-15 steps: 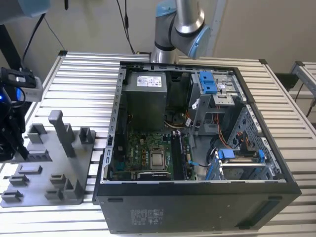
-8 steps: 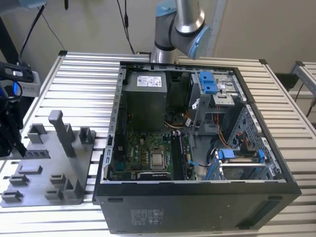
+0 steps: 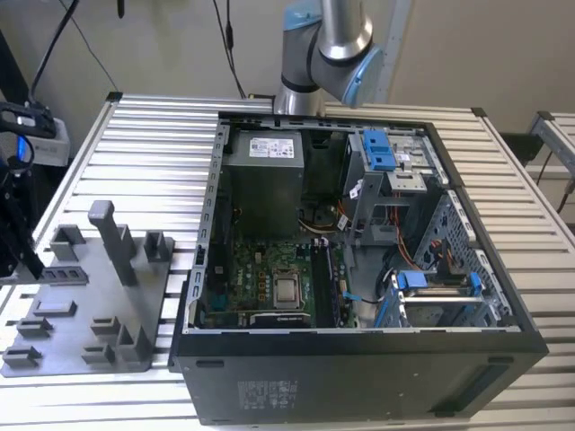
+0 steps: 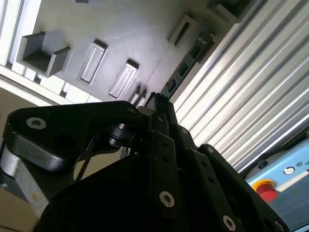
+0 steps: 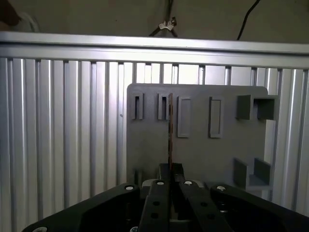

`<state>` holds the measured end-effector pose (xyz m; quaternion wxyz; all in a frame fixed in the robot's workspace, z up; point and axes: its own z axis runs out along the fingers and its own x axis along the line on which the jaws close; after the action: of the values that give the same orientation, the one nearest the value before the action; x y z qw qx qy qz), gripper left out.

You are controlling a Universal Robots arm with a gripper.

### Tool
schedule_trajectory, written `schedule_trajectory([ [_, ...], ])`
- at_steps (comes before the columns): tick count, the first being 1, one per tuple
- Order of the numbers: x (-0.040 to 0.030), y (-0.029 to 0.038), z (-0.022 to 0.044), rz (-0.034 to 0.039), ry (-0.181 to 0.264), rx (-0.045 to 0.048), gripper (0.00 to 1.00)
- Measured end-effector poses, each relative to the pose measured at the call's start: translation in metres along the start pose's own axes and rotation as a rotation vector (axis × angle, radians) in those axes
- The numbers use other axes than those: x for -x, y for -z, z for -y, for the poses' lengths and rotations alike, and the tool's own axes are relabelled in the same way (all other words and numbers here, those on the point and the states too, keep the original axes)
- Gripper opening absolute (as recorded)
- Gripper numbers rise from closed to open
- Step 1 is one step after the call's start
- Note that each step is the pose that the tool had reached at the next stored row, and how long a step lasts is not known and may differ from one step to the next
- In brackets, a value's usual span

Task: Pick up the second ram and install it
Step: 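Pick up the second ram and move it above second insertion slot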

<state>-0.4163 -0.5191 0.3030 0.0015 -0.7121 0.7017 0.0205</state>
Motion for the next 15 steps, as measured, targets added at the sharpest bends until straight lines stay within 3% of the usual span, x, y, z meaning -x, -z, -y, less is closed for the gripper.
schedule_trajectory([
  [15, 0.0005, 0.0167, -0.0005, -0.0001, 0.0, 0.0001, 0.14],
])
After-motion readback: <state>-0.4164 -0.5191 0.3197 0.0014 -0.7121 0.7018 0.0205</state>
